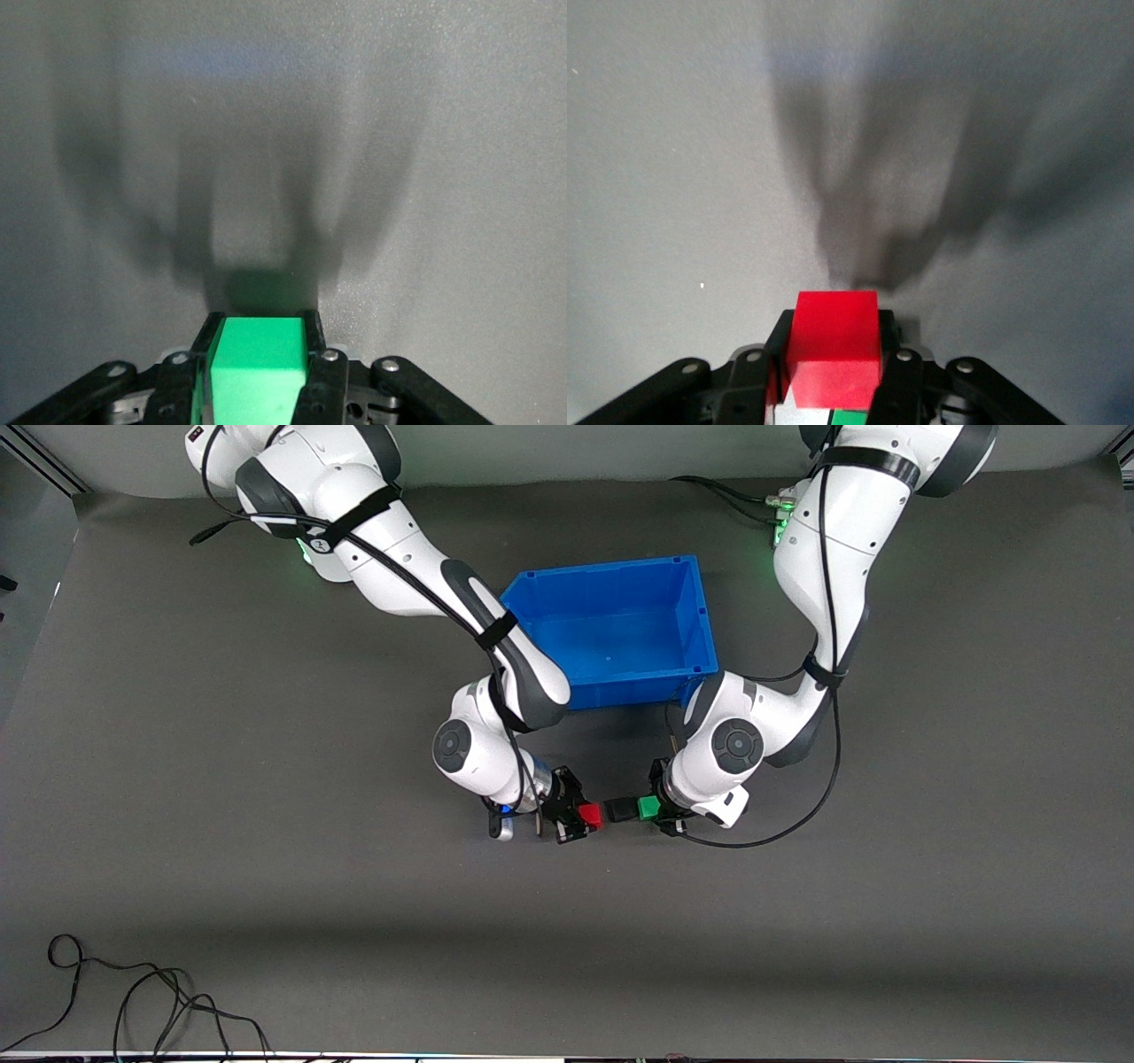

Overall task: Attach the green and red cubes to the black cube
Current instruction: 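Press the red and green cubes against the black cube's sides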

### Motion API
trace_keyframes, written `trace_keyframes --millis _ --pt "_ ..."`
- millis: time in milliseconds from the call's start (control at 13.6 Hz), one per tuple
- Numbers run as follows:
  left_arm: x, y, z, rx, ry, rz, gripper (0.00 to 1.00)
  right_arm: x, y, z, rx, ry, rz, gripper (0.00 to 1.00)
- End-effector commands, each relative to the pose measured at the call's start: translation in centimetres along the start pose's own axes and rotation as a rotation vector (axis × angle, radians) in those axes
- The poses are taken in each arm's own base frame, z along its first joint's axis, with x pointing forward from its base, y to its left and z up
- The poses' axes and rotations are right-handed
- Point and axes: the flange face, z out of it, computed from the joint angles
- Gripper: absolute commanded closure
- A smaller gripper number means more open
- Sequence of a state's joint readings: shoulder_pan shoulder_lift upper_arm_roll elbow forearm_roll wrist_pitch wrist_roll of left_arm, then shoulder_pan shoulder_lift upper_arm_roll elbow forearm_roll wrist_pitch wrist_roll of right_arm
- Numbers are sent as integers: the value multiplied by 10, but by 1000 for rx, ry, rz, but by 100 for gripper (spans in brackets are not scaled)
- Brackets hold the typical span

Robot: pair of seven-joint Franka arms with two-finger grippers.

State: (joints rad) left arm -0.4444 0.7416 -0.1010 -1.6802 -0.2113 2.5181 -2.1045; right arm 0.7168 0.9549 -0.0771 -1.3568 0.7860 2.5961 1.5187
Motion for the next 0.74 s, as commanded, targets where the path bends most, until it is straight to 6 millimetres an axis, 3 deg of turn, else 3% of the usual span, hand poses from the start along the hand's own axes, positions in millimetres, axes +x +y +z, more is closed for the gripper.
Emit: trace_keyframes --millis 0,663 --pt "-5 -11 3 -4 10 -19 100 -7 -6 7 42 10 21 76" --pt "-16 -17 5 -33 25 -73 100 -15 2 16 43 37 -26 71"
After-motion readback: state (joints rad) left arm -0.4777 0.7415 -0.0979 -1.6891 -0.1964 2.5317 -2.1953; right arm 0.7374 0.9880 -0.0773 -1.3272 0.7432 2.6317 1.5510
